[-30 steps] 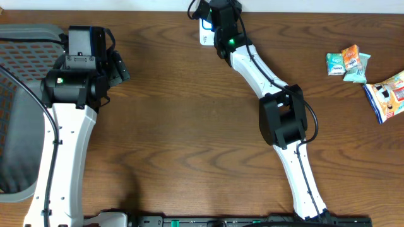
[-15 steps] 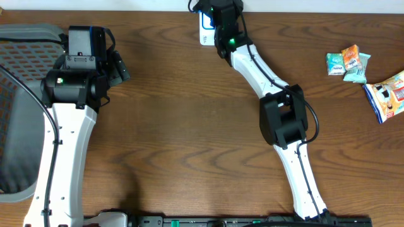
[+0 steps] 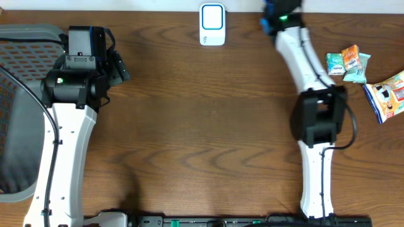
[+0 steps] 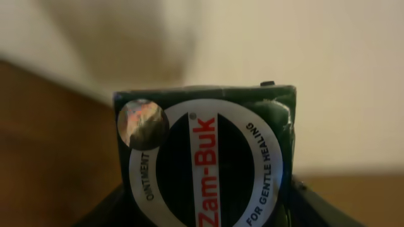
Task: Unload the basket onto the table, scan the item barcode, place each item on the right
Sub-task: 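Carry the Zam-Buk tin to the far right and release it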
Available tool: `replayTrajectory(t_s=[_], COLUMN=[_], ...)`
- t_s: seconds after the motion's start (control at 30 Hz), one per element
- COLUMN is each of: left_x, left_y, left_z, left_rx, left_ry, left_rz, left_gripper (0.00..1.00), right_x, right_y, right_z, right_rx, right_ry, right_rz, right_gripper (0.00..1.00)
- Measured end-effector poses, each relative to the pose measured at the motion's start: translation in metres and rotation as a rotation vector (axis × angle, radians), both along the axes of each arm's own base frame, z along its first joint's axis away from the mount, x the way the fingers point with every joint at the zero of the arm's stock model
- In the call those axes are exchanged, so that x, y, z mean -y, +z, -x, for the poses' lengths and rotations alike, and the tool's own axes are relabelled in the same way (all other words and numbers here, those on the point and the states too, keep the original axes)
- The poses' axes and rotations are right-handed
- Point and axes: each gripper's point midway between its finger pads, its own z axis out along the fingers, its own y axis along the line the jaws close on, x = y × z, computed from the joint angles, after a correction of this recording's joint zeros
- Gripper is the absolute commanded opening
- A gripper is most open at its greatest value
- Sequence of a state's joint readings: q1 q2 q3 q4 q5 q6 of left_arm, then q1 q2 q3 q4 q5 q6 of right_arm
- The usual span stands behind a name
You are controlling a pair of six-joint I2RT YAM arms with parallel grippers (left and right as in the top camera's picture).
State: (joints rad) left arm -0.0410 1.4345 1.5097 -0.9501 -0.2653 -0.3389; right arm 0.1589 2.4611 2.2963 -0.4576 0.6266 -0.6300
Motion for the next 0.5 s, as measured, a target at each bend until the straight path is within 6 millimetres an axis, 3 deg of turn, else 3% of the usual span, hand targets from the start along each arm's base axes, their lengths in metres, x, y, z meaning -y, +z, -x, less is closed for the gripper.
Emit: replayTrajectory(t_s=[0.13, 0.23, 0.33, 0.43, 0.5], left_x=[0.000, 0.000, 0.000, 0.000, 0.000], left_y=[0.000, 0.000, 0.000, 0.000, 0.000], left_z=[0.000, 0.000, 0.000, 0.000, 0.000], left_rx=[0.000, 0.000, 0.000, 0.000, 0.000], left_ry=[0.000, 0.000, 0.000, 0.000, 0.000], left_rz=[0.000, 0.000, 0.000, 0.000, 0.000], left_gripper=[0.98, 0.98, 0.98, 0.98, 0.98], right_x=[0.066, 0.107, 0.137, 0.162, 0.172], right_y=[-0.030, -0.041, -0.048, -0.051, -0.052], right_z=[0.029, 0.048, 0.064, 0.074, 0.080], right_rx=[-0.095, -0.096, -0.080, -0.029, -0.004], right_ry=[-0.193, -0.343, -0.467, -0.578, -0.631], right_rz=[-0.085, -0.159, -0.225, -0.288, -0.321], right_gripper=[0.49, 0.67, 0.69, 0.89, 0.96])
